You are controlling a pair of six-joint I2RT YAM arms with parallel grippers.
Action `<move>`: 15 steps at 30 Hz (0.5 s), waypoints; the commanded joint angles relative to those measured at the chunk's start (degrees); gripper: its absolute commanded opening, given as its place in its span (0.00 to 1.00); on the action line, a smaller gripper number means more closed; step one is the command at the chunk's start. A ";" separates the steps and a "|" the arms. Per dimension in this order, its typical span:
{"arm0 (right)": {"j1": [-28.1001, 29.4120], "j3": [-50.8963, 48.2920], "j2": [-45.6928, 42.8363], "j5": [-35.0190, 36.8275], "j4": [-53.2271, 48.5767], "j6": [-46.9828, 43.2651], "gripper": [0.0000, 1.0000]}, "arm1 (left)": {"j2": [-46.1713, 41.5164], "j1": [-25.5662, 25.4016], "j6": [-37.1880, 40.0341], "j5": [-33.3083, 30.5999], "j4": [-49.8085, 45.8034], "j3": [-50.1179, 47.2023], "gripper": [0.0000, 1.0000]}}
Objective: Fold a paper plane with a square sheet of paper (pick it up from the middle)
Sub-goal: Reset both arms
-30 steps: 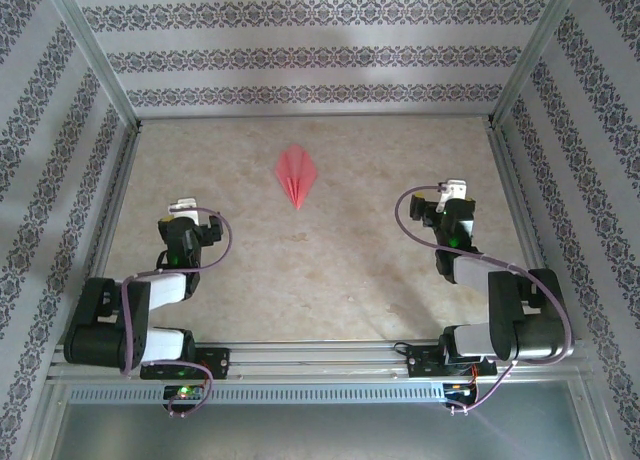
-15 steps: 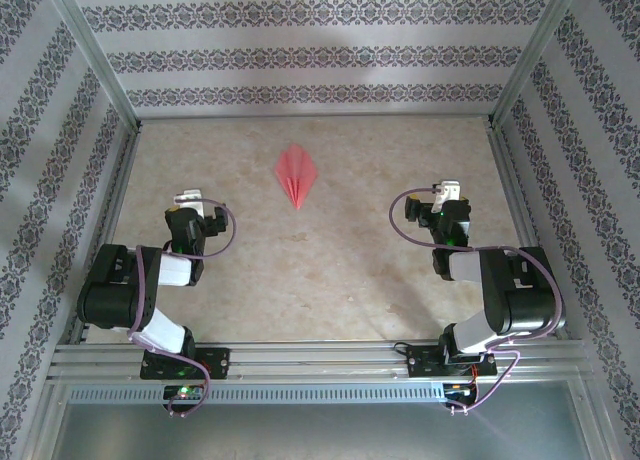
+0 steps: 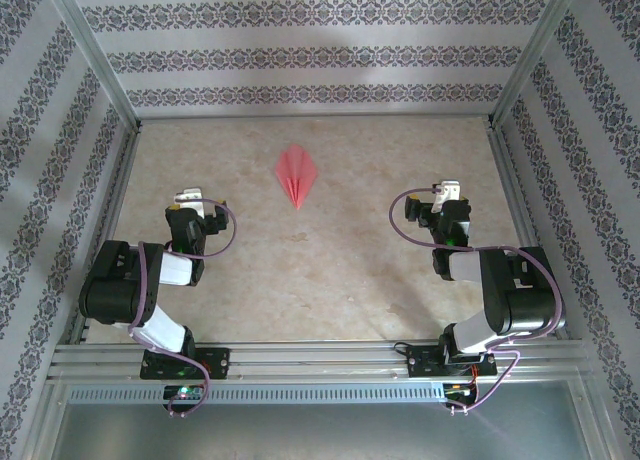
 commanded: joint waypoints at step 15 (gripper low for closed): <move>-0.52 0.39 0.29 -0.96 1.92 -0.61 0.98 | 0.54 0.45 1.05 0.57 0.67 0.83 0.99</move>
